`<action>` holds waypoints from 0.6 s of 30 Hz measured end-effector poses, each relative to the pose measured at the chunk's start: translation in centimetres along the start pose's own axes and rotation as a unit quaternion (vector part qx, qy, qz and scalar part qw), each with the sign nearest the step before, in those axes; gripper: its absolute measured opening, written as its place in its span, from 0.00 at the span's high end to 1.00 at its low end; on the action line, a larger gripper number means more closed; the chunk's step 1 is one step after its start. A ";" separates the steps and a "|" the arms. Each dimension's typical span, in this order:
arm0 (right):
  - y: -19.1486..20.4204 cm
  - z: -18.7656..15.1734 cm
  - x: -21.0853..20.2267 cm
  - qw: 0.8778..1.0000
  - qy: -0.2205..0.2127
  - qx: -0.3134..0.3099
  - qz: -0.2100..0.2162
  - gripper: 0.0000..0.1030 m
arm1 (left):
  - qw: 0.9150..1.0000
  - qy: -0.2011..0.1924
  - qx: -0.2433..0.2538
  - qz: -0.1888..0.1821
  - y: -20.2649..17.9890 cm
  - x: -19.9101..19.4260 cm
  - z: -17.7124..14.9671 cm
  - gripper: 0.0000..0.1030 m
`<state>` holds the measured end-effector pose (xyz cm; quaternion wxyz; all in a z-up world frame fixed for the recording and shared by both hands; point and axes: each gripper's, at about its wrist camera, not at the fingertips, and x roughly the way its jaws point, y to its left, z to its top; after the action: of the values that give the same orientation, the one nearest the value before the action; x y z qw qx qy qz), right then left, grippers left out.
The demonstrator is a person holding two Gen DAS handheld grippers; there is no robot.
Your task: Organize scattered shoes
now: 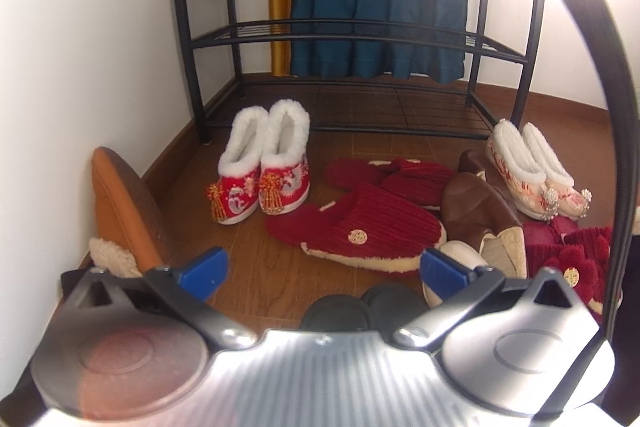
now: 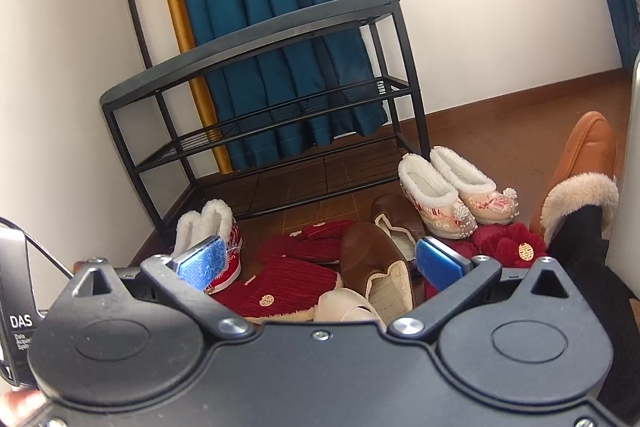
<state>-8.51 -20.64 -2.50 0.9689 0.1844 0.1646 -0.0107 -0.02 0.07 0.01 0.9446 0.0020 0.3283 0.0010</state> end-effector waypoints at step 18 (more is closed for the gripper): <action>5.2 -1.6 6.2 0.990 0.041 -0.130 -0.032 0.00 | 1.000 -0.009 -0.001 0.019 1.3 -0.3 -0.4 0.00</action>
<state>-2.67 -14.98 -4.06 0.9762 0.0522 0.2102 -0.0127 -0.54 1.40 -0.12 0.9472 0.0067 0.3201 0.0191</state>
